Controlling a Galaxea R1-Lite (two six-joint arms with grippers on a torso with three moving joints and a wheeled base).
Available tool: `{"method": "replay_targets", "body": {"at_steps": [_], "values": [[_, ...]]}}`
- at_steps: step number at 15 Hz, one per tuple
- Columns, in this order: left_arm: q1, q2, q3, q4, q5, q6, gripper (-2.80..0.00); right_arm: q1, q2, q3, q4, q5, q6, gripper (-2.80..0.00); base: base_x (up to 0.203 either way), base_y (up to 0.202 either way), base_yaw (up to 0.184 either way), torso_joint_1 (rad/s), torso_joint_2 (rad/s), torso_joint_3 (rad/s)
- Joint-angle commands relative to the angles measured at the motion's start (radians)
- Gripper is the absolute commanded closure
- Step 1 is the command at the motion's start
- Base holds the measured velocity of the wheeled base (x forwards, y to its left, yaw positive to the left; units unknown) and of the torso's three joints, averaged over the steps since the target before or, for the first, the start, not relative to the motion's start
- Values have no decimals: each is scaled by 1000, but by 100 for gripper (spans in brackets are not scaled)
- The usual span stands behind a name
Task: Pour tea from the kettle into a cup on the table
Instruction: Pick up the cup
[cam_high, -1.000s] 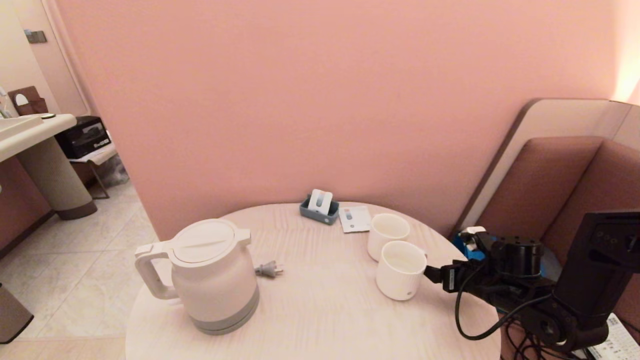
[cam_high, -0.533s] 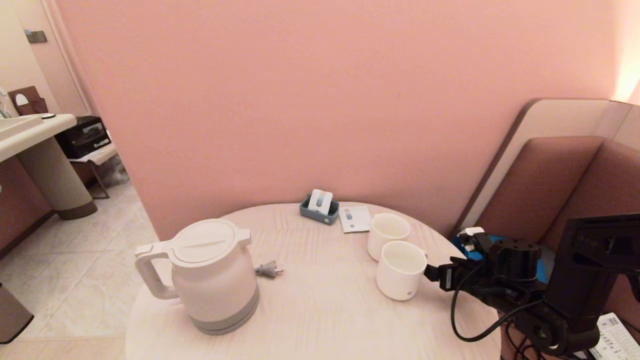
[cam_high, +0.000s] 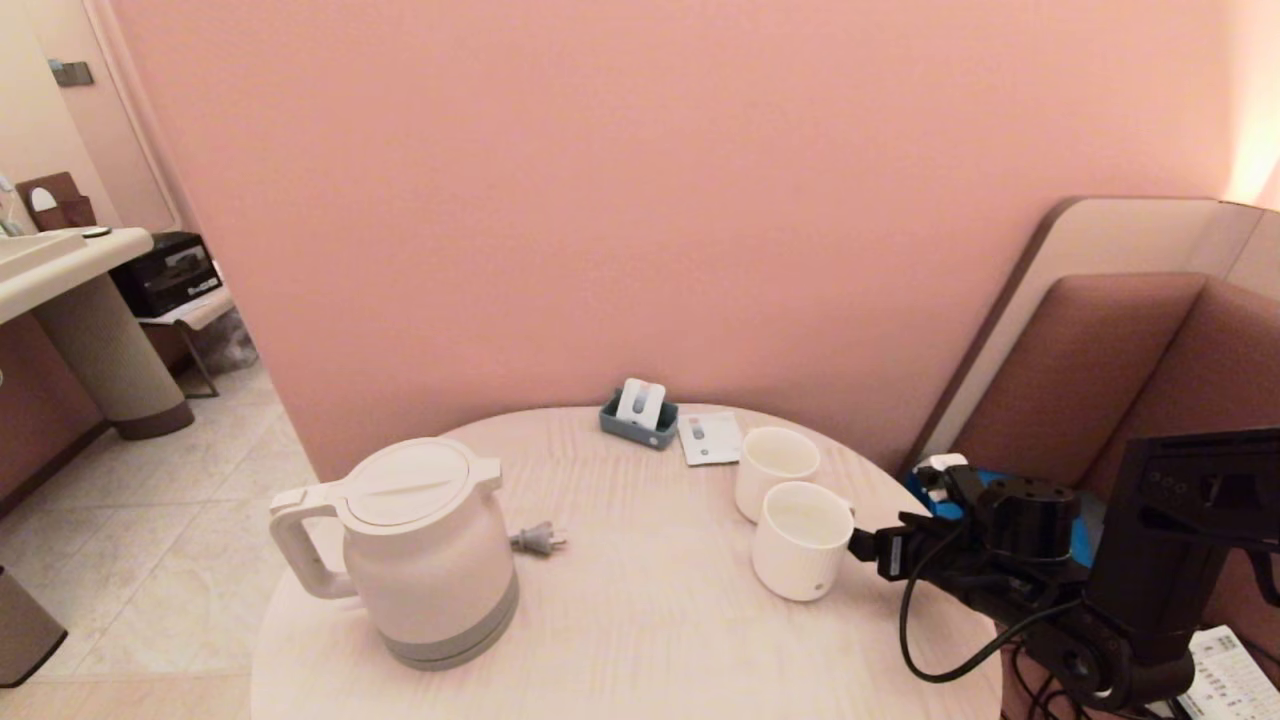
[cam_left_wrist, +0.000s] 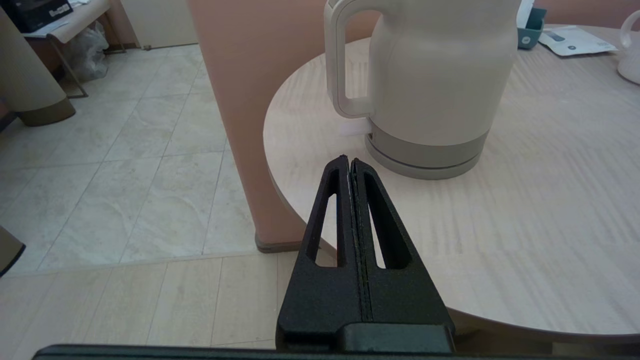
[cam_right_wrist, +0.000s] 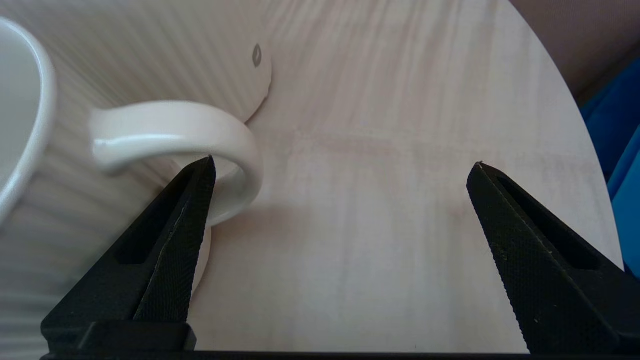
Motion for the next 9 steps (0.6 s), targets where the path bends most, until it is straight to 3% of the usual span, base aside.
{"method": "replay_targets", "body": {"at_steps": [1,9], "values": [[0,0,0,0,0,0,0,0,2,-6,-8,3,2,-280,0,0,0,0,0,0],[0,0,0,0,0,0,0,2,56,-6,-106,-18,-4,-280,0,0,0,0,0,0]]}}
